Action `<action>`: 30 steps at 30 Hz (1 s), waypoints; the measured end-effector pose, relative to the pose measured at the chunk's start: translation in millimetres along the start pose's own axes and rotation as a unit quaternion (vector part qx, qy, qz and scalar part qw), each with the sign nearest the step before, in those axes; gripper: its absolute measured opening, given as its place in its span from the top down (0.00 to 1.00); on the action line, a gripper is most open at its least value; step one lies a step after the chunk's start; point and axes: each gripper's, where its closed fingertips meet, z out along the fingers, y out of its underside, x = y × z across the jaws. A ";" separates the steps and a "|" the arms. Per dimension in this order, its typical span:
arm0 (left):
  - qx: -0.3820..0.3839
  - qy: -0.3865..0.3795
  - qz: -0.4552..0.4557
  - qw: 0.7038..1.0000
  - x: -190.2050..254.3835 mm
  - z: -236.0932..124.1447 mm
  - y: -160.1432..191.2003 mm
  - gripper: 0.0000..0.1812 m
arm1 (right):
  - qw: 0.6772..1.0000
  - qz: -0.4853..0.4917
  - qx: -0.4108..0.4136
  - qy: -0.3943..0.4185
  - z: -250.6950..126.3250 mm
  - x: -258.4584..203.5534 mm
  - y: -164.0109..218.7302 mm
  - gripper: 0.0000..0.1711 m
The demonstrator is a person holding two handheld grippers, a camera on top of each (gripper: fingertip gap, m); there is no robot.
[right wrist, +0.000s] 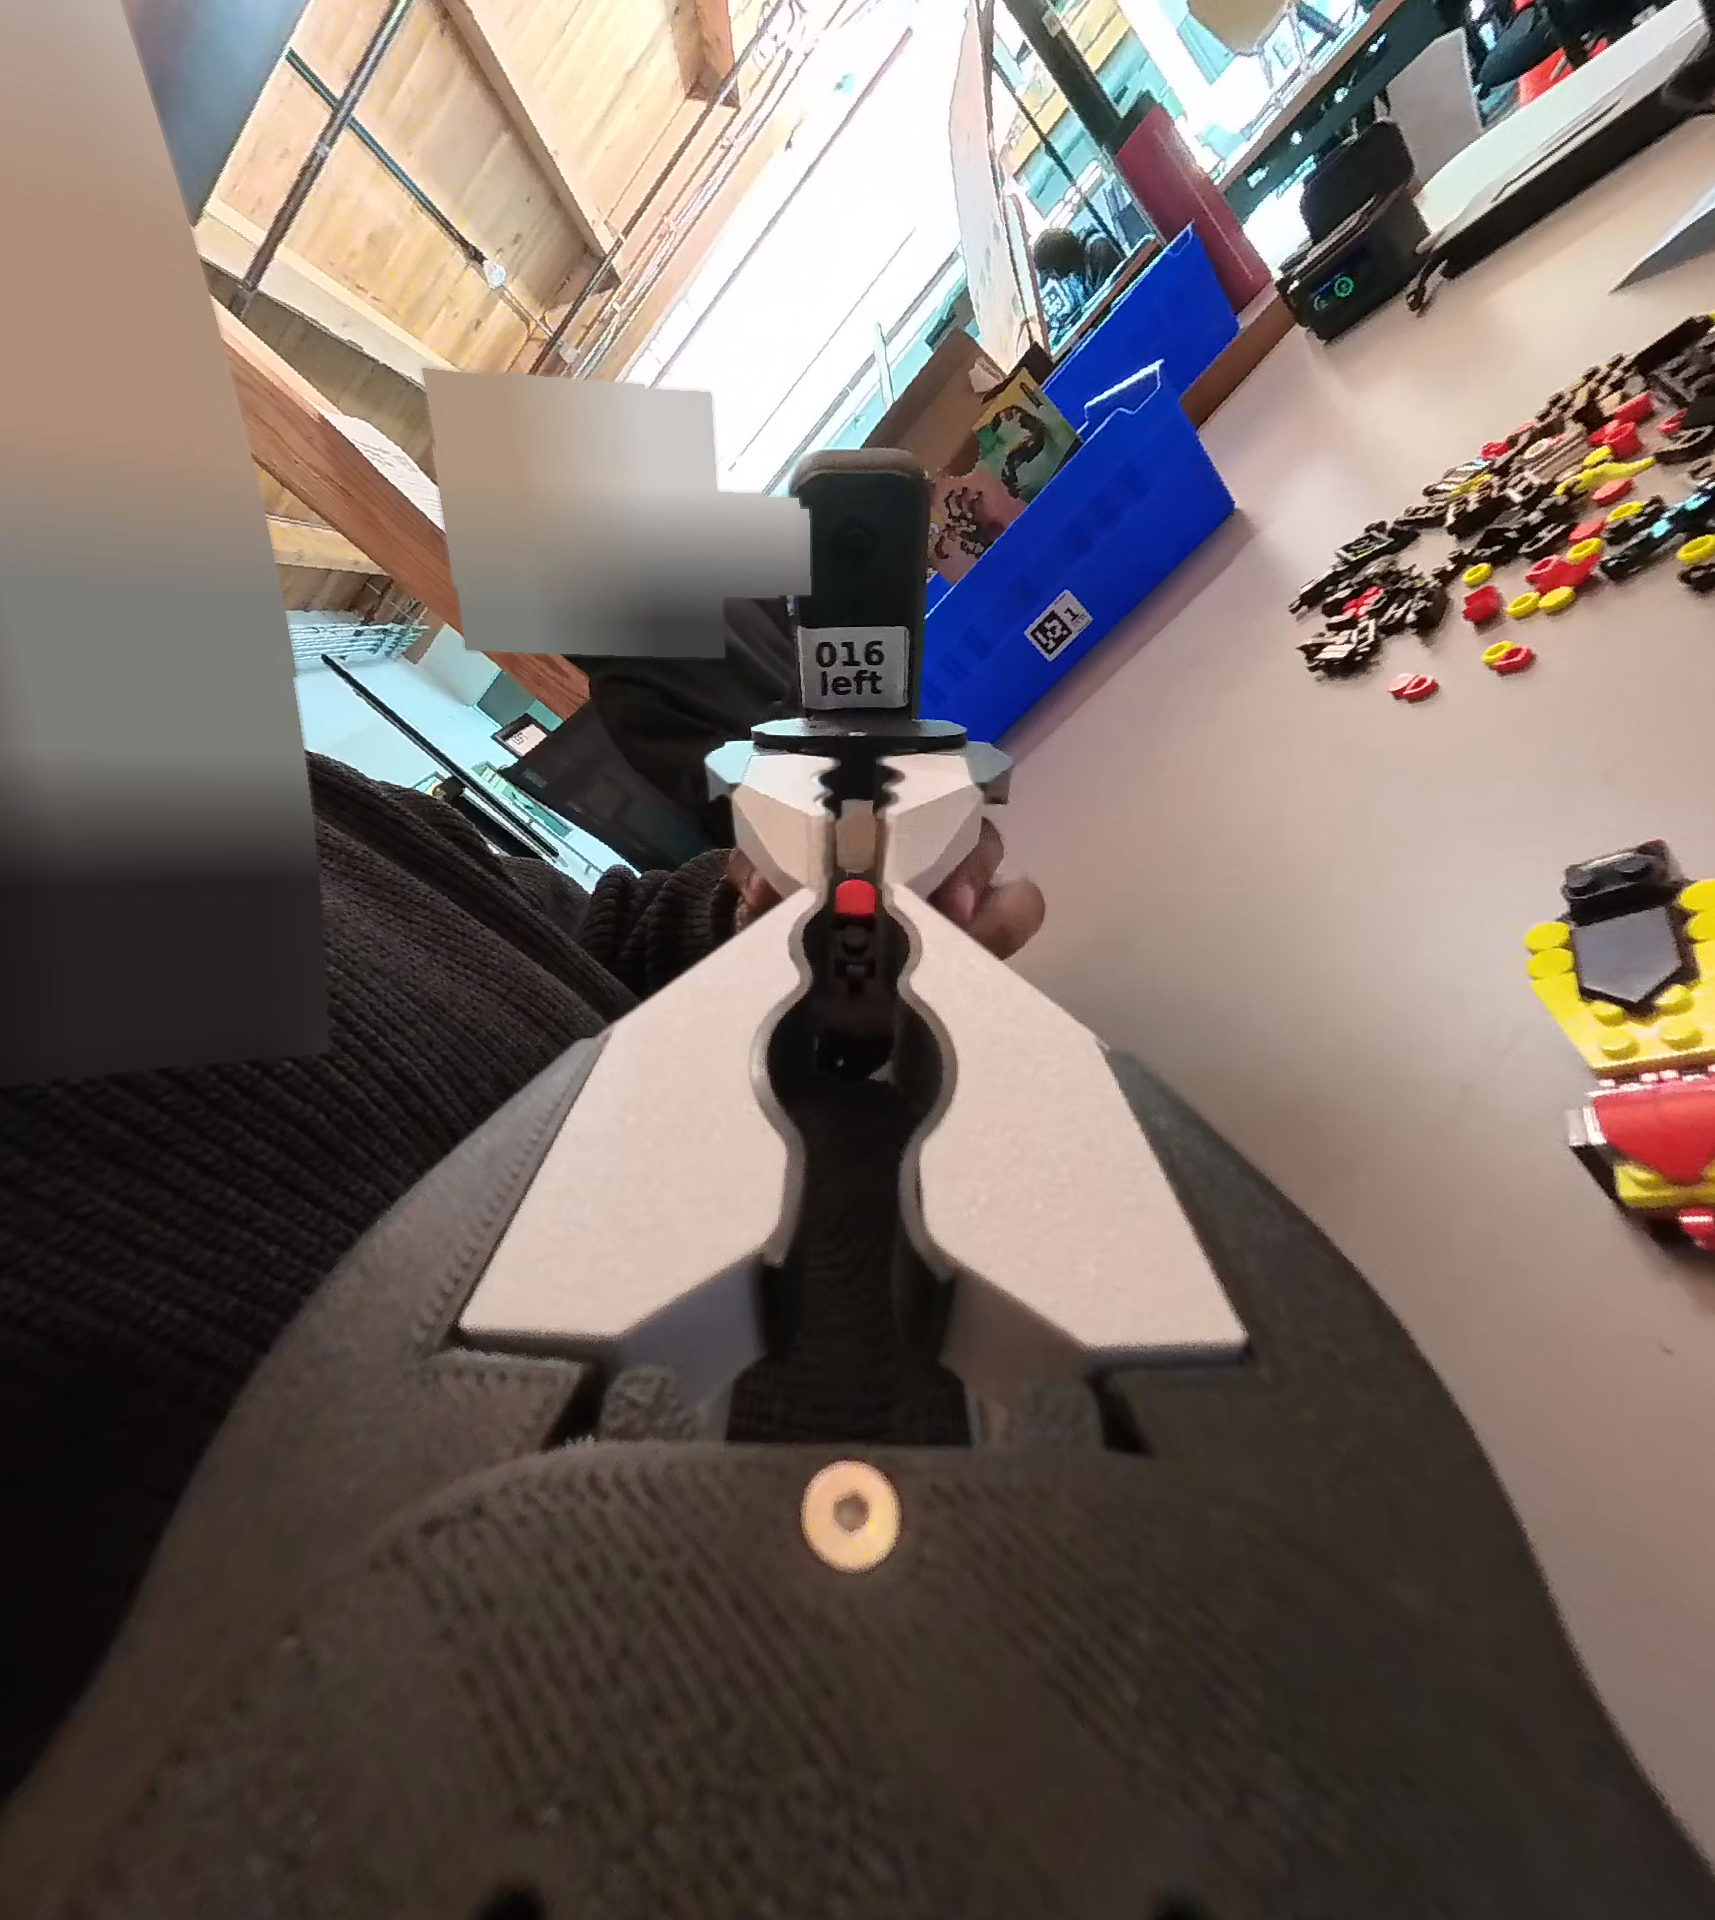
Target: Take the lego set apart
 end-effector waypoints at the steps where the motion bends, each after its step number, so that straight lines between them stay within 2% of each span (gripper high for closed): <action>1: 0.000 0.003 -0.001 1.000 0.8 -0.2 0.1 0.97 | 1.000 0.001 -0.001 -0.003 0.2 -0.8 0.3 0.96; 4: -0.002 0.007 0.000 1.000 1.9 -0.5 0.1 0.97 | 1.000 0.006 0.000 -0.010 0.3 -2.1 0.2 0.96; 9: 0.008 0.006 -0.014 1.000 0.2 -1.3 -2.6 0.97 | 1.000 -0.003 0.017 -0.003 -3.8 0.2 -6.8 0.89; 13: 0.017 0.008 -0.025 1.000 -0.9 -2.3 -5.2 0.97 | 1.000 -0.020 0.008 0.015 -3.3 3.5 -4.5 0.89; 19: 0.014 0.007 -0.025 1.000 -0.8 -0.7 -3.8 0.97 | 1.000 0.023 0.017 -0.013 -3.5 1.2 -4.9 0.96; 27: 0.011 -0.004 -0.010 1.000 -2.0 0.0 -2.0 0.97 | 0.998 0.052 0.015 -0.024 -4.2 2.3 -3.6 0.97; 30: 0.007 -0.012 -0.009 1.000 -4.6 1.0 -0.4 0.91 | 0.998 0.051 0.011 -0.027 -4.0 1.2 -2.8 0.97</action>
